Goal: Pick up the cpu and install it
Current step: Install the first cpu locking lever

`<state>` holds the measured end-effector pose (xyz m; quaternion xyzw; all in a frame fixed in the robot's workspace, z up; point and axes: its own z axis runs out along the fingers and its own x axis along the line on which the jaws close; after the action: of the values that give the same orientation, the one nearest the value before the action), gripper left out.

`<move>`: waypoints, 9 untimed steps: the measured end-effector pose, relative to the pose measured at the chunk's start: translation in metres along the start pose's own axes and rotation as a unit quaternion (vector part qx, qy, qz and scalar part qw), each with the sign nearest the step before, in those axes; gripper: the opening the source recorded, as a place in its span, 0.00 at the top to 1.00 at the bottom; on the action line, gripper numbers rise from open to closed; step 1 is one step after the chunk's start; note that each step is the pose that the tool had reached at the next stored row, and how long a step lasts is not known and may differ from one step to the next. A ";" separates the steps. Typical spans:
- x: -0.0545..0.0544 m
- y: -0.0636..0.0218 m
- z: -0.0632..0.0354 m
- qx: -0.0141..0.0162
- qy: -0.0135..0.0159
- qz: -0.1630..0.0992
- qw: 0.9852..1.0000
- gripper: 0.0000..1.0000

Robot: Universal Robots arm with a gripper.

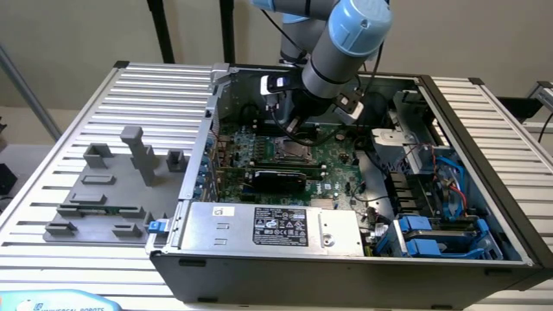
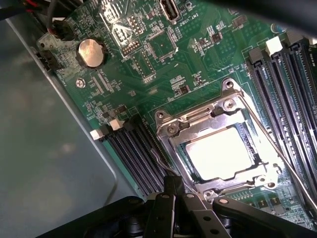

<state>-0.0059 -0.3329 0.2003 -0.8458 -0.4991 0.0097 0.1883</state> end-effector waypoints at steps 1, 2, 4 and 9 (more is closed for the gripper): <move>0.000 0.0000 0.0000 0.000 0.000 0.000 1.000 0.89; 0.000 -0.0002 0.0000 0.000 0.000 0.000 1.000 0.89; 0.000 -0.0002 0.0001 0.000 0.000 0.000 1.000 0.89; 0.001 0.0009 -0.0001 0.000 0.000 0.000 1.000 0.89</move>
<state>-0.0046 -0.3324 0.2003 -0.8458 -0.4991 0.0097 0.1884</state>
